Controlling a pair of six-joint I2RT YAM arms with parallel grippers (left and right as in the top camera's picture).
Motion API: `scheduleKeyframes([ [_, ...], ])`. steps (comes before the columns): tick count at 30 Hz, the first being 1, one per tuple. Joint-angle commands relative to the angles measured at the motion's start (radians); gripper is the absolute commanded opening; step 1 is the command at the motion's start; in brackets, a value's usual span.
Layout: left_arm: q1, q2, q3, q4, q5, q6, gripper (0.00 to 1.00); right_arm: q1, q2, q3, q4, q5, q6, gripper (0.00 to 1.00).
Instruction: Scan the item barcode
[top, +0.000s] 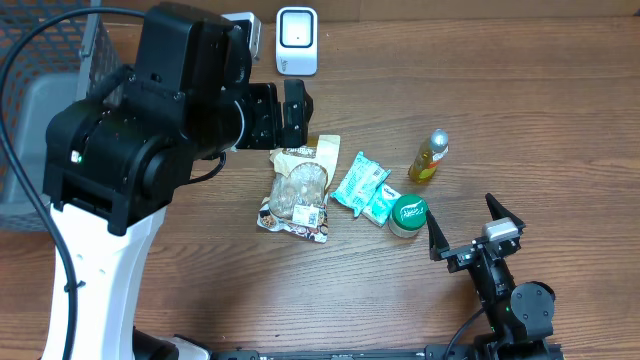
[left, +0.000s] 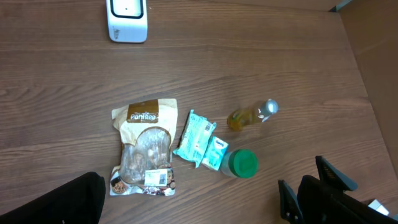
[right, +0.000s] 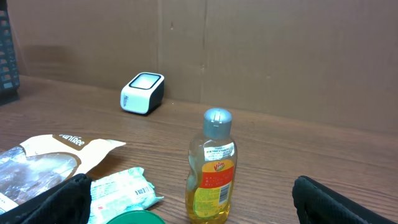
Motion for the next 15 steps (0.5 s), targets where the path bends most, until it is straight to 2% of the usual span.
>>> scheduleKeyframes([
  [1,0.005,-0.012,0.011,0.001,0.006,0.012,1.0,-0.003,-0.009,-0.011,0.004,0.006,0.002,1.0],
  [15,0.005,-0.045,-0.068,0.001,0.006,0.012,1.0,-0.003,-0.009,-0.011,0.004,0.006,0.002,1.0],
])
